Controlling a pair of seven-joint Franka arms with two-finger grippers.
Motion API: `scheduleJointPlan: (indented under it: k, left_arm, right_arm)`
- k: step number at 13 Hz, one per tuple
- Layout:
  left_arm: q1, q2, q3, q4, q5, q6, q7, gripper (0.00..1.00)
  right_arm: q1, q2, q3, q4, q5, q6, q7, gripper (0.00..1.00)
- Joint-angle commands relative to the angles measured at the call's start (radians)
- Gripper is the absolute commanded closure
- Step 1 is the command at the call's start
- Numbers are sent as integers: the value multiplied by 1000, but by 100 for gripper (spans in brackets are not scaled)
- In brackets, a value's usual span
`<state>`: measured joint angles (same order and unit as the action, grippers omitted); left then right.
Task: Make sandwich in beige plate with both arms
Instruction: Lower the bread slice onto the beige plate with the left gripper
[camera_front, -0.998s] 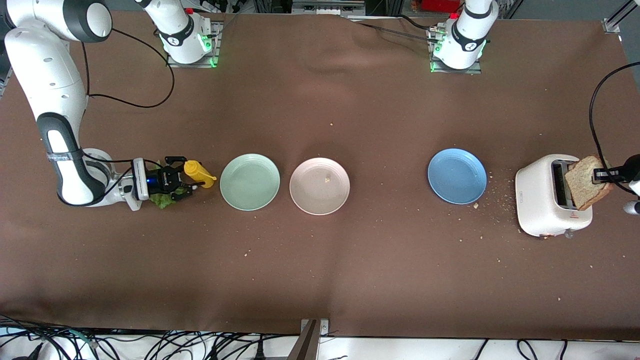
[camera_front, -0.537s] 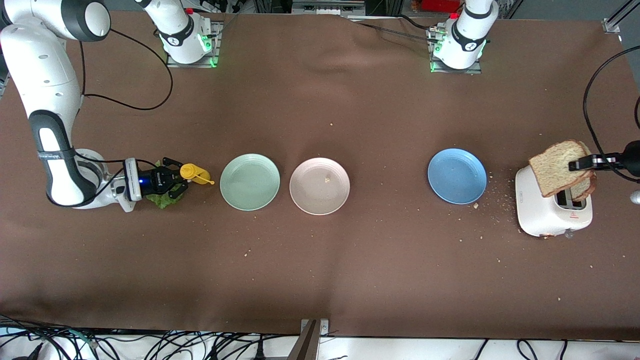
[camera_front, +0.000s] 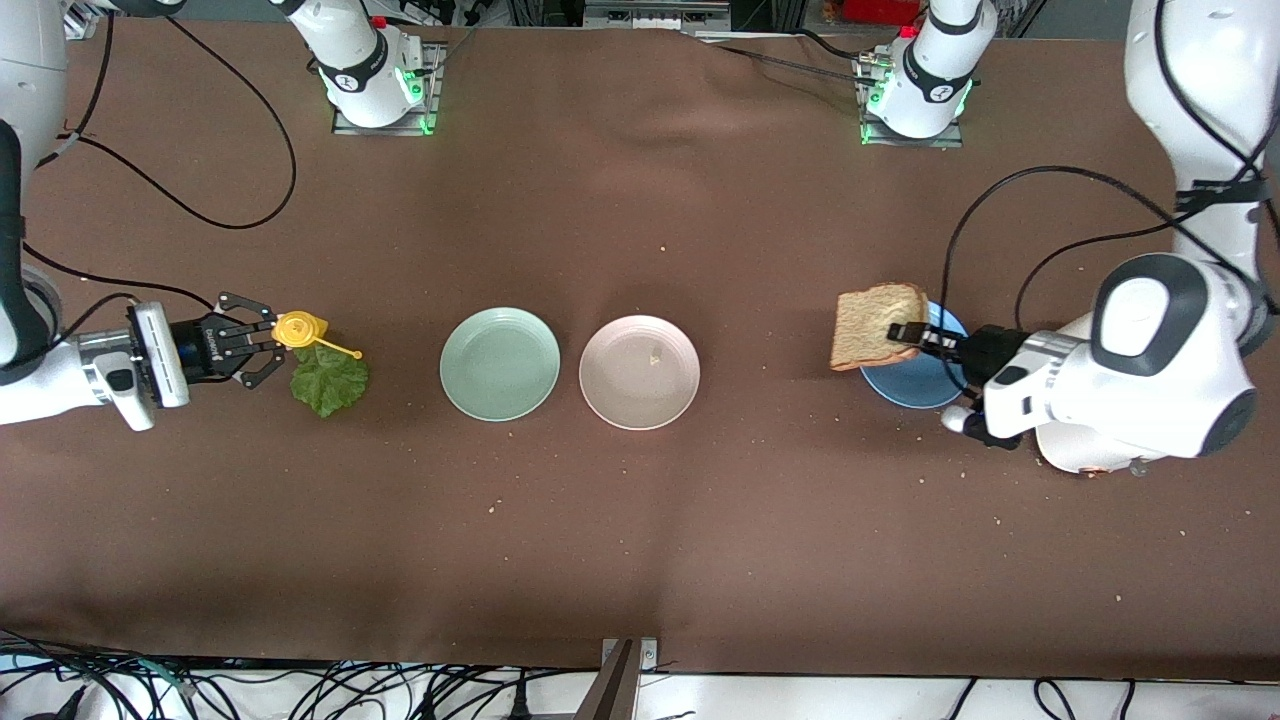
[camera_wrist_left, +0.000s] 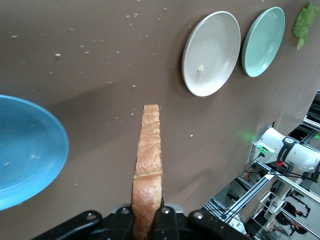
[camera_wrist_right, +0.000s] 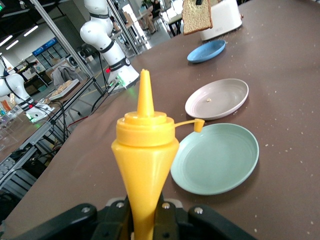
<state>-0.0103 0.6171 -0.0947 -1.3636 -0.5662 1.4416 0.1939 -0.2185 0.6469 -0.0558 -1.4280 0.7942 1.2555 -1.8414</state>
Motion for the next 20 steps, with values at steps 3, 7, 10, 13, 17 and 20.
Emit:
scheduleJointPlan:
  k: [3, 7, 10, 13, 17, 20]
  left_arm:
    - [-176, 78, 9, 23, -79, 210, -178, 100]
    - [-308, 110, 9, 21, -125, 379, -298, 100]
    - [-374, 148, 9, 23, -217, 425, -332, 100]
    - [-421, 156, 9, 26, -236, 517, -343, 100]
    - [-441, 167, 9, 27, -302, 573, -343, 100]
    - [-445, 182, 9, 26, -311, 617, -343, 100]
  right_arm:
    - [11, -10, 16, 147, -176, -50, 209, 100]
    - [79, -10, 14, 193, -270, -41, 321, 100]
    - [135, -10, 14, 218, -340, -21, 393, 100]
    - [182, -9, 14, 230, -360, 19, 467, 100]
    - [203, -9, 14, 241, -374, 21, 487, 100]
    - [215, -9, 10, 242, -375, 22, 487, 100]
